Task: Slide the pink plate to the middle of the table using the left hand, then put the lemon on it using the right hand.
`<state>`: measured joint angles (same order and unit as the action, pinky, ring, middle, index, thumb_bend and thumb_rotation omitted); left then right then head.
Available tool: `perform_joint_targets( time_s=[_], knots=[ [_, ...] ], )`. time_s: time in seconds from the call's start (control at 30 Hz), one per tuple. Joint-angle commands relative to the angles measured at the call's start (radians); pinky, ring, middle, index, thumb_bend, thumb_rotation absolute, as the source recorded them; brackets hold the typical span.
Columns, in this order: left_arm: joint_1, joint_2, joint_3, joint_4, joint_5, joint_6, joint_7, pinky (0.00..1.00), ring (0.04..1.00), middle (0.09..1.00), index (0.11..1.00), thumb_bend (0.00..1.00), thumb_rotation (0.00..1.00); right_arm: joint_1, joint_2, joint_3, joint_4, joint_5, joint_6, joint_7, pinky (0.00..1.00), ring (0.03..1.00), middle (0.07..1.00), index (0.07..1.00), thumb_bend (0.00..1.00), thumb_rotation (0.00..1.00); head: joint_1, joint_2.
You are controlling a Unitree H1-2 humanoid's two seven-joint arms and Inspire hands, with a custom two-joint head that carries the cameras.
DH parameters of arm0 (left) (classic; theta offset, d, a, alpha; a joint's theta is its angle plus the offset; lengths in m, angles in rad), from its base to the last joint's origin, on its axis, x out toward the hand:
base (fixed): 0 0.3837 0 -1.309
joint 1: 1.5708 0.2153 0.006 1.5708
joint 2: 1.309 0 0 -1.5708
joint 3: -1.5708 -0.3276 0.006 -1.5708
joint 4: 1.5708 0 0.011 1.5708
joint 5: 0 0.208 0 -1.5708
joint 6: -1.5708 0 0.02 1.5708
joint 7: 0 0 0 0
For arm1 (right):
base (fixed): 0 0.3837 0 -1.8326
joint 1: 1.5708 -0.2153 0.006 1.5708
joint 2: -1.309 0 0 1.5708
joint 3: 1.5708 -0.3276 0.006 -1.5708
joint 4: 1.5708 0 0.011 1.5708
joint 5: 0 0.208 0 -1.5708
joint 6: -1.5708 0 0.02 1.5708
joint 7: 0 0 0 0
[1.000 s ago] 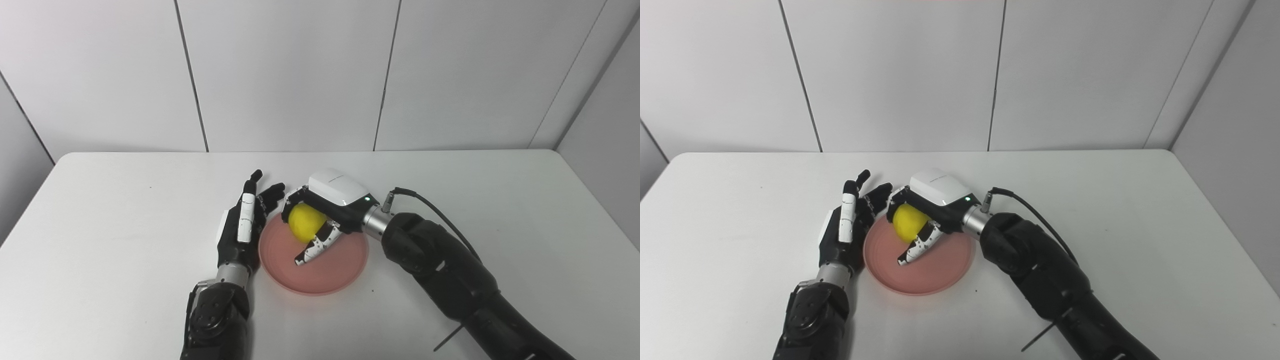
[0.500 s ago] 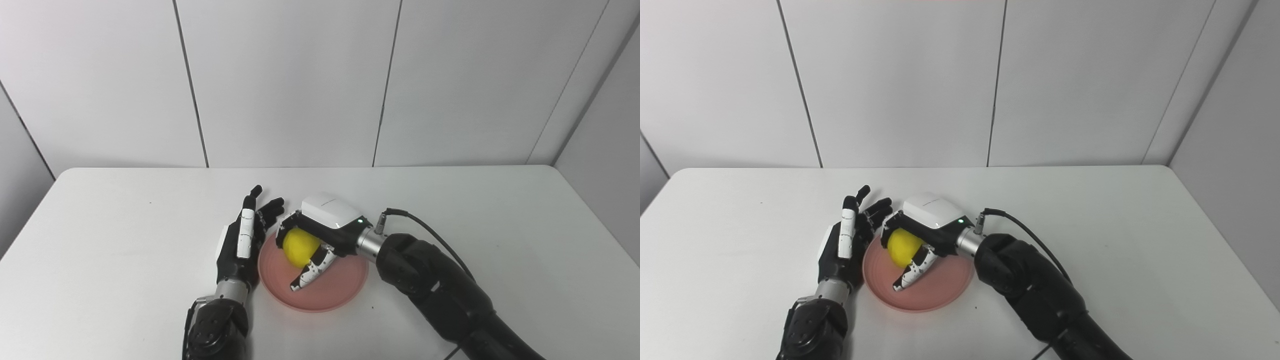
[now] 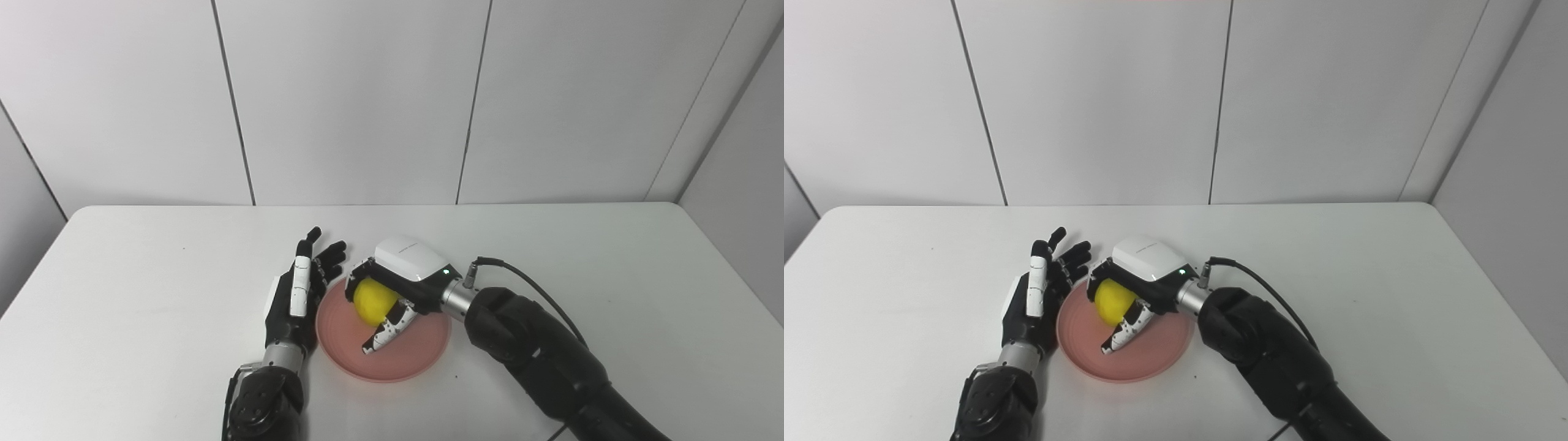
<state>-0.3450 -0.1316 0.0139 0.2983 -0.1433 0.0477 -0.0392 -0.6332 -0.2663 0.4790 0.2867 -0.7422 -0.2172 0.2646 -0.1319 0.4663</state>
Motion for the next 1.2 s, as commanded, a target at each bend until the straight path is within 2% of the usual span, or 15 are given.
perform_joint_targets(
  time_s=[0.0,0.17,0.23,0.43,0.67,0.77,0.9,1.03,1.17],
  knots=[
    [0.042,0.006,0.0,0.057,0.007,0.057,0.01,0.86,0.839,0.832,0.931,0.84,0.93,-0.041,-0.011,-0.016,-0.037,-0.006,-0.016,-0.026,0.43,0.511,0.573,0.599,0.78,0.59,0.001,0.001],
    [0.039,0.009,-0.001,0.06,0.01,0.055,0.007,0.88,0.841,0.815,0.927,0.84,0.93,-0.043,-0.016,-0.021,-0.051,-0.015,-0.007,-0.016,0.44,0.525,0.594,0.618,0.84,0.66,0.0,0.002],
    [0.04,0.008,-0.001,0.06,0.011,0.051,0.007,0.84,0.829,0.823,0.924,0.84,0.92,-0.043,-0.018,-0.022,-0.058,-0.018,0.0,-0.01,0.44,0.531,0.603,0.629,0.87,0.69,0.0,0.001],
    [0.038,0.009,-0.002,0.063,0.012,0.047,0.005,0.83,0.823,0.82,0.919,0.84,0.93,-0.043,-0.019,-0.03,-0.063,-0.017,0.001,-0.008,0.44,0.529,0.603,0.635,0.91,0.72,-0.001,0.001],
    [0.039,0.007,0.001,0.067,0.008,0.037,0.005,0.82,0.817,0.819,0.925,0.83,0.91,-0.041,-0.022,-0.038,-0.077,-0.015,-0.003,-0.005,0.47,0.566,0.627,0.663,0.97,0.79,-0.002,0.001],
    [0.039,0.007,0.001,0.071,0.008,0.033,0.003,0.84,0.828,0.823,0.936,0.83,0.92,-0.041,-0.023,-0.041,-0.086,-0.017,-0.002,-0.004,0.44,0.548,0.617,0.664,0.98,0.8,-0.001,0.002],
    [0.041,0.007,-0.004,0.071,0.019,0.033,0.007,0.83,0.832,0.828,0.96,0.84,0.93,-0.042,-0.025,-0.048,-0.097,-0.015,0.007,0.002,0.47,0.569,0.627,0.67,0.99,0.81,-0.001,0.003],
    [0.04,0.003,0.006,0.072,0.009,0.045,0.005,0.87,0.832,0.788,0.979,0.85,0.92,-0.052,-0.029,-0.056,-0.088,-0.018,-0.003,-0.014,0.48,0.569,0.628,0.668,1.0,0.84,-0.003,0.002],
    [0.041,-0.002,0.012,0.066,0.001,0.059,0.008,0.88,0.825,0.762,0.958,0.86,0.9,-0.056,-0.033,-0.073,-0.092,-0.008,-0.006,-0.02,0.44,0.527,0.594,0.662,1.0,0.86,-0.003,0.002]
  ],
)
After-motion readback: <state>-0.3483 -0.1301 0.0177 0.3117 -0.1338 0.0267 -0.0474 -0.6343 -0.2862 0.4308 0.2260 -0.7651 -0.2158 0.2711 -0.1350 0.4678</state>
